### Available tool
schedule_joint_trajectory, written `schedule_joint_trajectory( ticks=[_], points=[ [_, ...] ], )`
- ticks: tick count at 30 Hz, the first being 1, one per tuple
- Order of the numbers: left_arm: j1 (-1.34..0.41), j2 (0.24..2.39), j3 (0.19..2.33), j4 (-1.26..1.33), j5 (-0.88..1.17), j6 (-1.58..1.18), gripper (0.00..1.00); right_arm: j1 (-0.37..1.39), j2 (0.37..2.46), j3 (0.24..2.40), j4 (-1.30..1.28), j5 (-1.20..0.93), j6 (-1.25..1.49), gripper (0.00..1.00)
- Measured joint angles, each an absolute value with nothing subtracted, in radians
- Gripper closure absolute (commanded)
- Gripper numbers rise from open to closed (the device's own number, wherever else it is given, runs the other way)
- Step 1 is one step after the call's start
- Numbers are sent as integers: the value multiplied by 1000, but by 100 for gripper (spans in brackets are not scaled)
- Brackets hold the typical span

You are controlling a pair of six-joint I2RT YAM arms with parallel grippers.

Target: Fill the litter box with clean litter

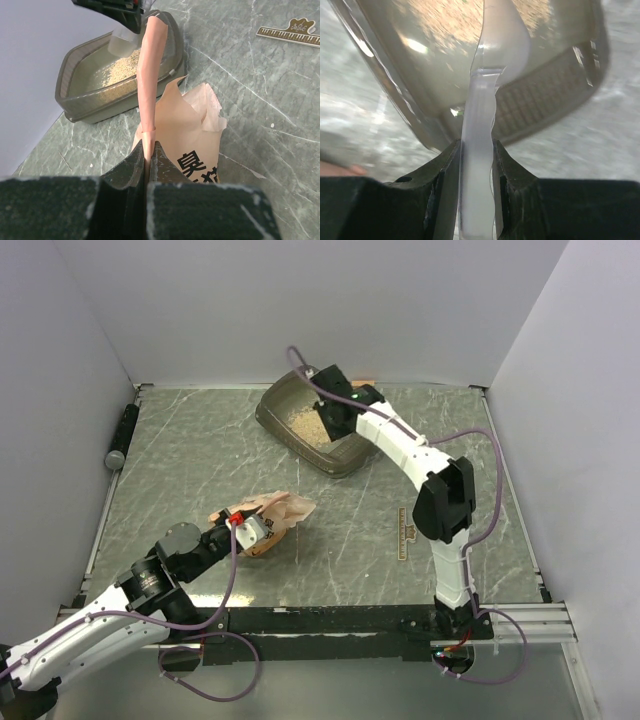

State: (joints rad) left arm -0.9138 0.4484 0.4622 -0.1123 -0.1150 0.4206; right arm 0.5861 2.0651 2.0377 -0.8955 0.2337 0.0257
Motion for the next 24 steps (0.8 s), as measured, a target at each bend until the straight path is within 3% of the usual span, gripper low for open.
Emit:
schedule_joint_trajectory(
  ticks=[5, 8, 15, 20, 24],
  points=[
    [-914, 448, 462, -112, -113, 421, 99, 648, 2055, 2019, -942, 388, -31, 100],
    [-914, 448, 462, -112, -113, 421, 99, 660, 1972, 1888, -925, 387, -29, 100],
    [-913, 448, 462, -113, -111, 420, 99, 659, 1564, 1572, -891, 186, 22, 100],
    [-913, 456, 462, -111, -109, 420, 99, 659, 1314, 1504, -894, 35, 47, 100],
    [-913, 461, 462, -109, -109, 421, 99, 659, 1227, 1478, -920, -67, 48, 100]
  ],
)
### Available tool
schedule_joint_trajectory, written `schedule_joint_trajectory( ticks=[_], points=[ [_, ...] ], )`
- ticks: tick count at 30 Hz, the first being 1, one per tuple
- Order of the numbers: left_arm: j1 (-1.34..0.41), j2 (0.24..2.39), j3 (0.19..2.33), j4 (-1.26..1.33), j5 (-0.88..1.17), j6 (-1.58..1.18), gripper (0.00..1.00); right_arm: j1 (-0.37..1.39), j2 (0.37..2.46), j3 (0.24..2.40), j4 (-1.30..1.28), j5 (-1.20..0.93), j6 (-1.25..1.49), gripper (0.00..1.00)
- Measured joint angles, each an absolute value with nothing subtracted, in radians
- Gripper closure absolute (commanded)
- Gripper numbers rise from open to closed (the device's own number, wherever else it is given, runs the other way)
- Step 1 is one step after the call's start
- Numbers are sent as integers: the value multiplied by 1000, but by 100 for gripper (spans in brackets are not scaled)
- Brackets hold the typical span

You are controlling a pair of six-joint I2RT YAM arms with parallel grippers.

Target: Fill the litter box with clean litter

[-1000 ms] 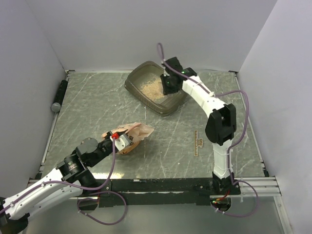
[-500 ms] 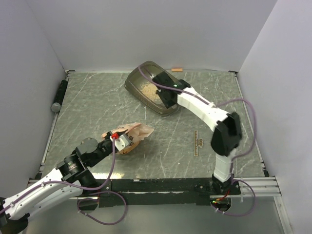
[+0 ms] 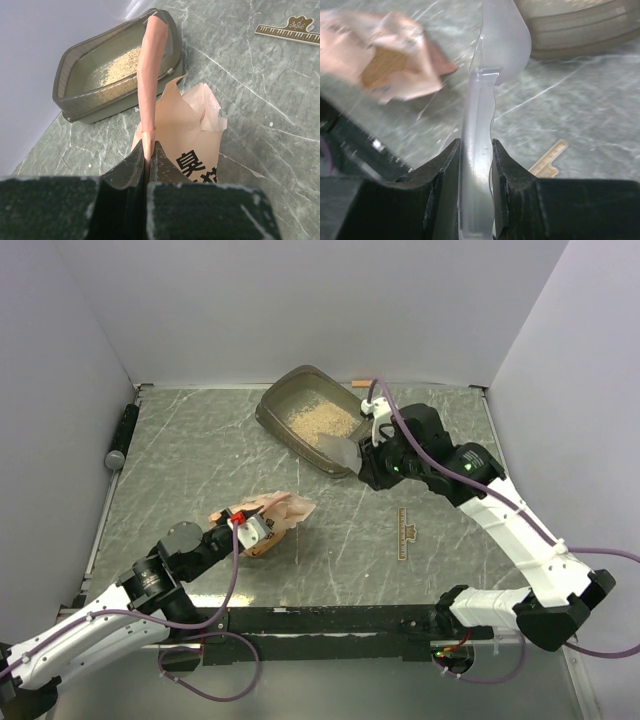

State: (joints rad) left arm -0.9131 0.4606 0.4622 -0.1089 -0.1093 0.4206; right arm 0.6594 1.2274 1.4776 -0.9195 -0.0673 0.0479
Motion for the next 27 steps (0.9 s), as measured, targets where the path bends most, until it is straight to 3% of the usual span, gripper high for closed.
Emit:
schedule_joint_trajectory(
  ticks=[14, 27],
  points=[
    [-913, 464, 462, -102, -109, 421, 99, 659, 1255, 1404, -997, -417, 55, 100],
    [-913, 464, 462, -102, -109, 422, 99, 659, 1319, 1361, -987, -560, 61, 100]
  ],
)
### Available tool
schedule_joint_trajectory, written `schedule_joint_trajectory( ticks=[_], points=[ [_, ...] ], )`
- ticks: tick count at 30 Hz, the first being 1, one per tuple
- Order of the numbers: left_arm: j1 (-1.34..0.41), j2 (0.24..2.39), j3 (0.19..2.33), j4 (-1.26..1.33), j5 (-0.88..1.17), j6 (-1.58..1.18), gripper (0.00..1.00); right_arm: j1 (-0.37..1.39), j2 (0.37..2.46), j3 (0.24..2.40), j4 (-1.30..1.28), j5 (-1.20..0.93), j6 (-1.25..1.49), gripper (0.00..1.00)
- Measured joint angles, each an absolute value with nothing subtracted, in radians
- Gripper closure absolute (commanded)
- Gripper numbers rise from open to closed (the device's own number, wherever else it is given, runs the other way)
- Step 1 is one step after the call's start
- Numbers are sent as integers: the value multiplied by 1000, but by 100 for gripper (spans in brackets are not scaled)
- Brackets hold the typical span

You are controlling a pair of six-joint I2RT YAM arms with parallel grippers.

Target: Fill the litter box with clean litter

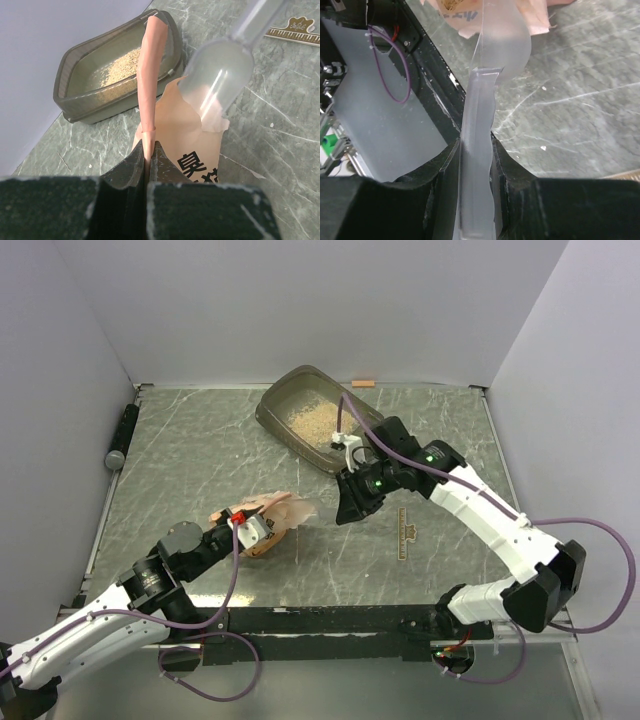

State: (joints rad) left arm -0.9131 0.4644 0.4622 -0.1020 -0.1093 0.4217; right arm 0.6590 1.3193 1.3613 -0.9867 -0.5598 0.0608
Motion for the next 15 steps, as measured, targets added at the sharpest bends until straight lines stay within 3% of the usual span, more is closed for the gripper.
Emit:
schedule_joint_trajectory(
  ticks=[15],
  points=[
    [-913, 462, 462, -105, -101, 422, 99, 665, 1527, 1370, -896, -628, 125, 100]
  ],
)
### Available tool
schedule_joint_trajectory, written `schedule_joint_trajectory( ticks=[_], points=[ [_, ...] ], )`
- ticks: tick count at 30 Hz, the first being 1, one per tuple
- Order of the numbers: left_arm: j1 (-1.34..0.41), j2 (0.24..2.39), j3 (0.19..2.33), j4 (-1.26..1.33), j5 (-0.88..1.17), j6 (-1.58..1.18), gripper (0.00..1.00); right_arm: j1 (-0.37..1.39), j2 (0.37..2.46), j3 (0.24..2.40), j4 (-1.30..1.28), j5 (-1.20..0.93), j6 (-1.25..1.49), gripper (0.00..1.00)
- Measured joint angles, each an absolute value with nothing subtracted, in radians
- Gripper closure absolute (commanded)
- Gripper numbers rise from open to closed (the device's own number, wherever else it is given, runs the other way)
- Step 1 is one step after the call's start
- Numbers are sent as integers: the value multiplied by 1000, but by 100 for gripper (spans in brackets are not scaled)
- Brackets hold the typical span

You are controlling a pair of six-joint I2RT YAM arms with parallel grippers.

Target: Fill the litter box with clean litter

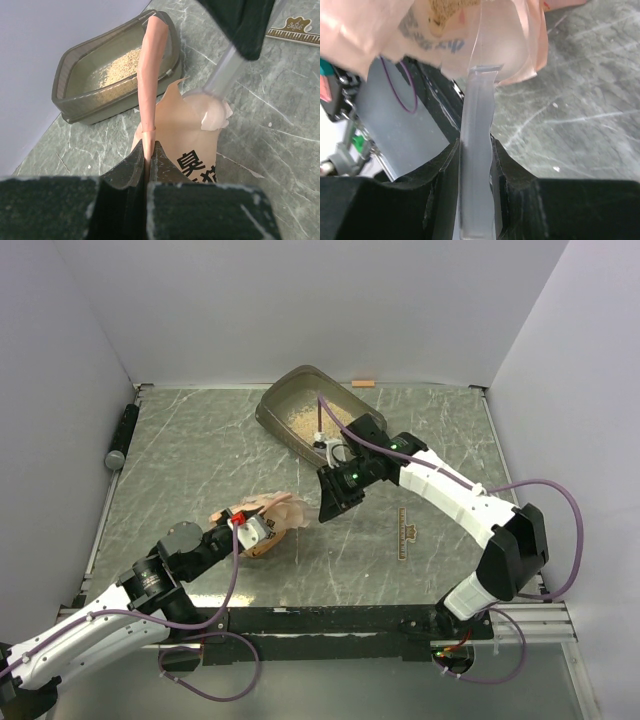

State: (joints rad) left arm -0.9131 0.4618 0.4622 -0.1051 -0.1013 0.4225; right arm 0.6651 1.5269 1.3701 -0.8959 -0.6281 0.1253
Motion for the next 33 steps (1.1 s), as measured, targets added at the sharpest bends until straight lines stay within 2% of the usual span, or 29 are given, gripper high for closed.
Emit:
schedule_joint_trajectory(
  ticks=[13, 18, 33],
  points=[
    [-913, 461, 462, -110, -102, 424, 99, 632, 1540, 1379, -790, -606, 341, 99],
    [-910, 461, 462, -112, -102, 424, 99, 611, 1538, 1380, -746, -604, 410, 93],
    [-909, 460, 462, -119, -103, 424, 99, 607, 1542, 1398, -672, -528, 532, 90]
  ],
)
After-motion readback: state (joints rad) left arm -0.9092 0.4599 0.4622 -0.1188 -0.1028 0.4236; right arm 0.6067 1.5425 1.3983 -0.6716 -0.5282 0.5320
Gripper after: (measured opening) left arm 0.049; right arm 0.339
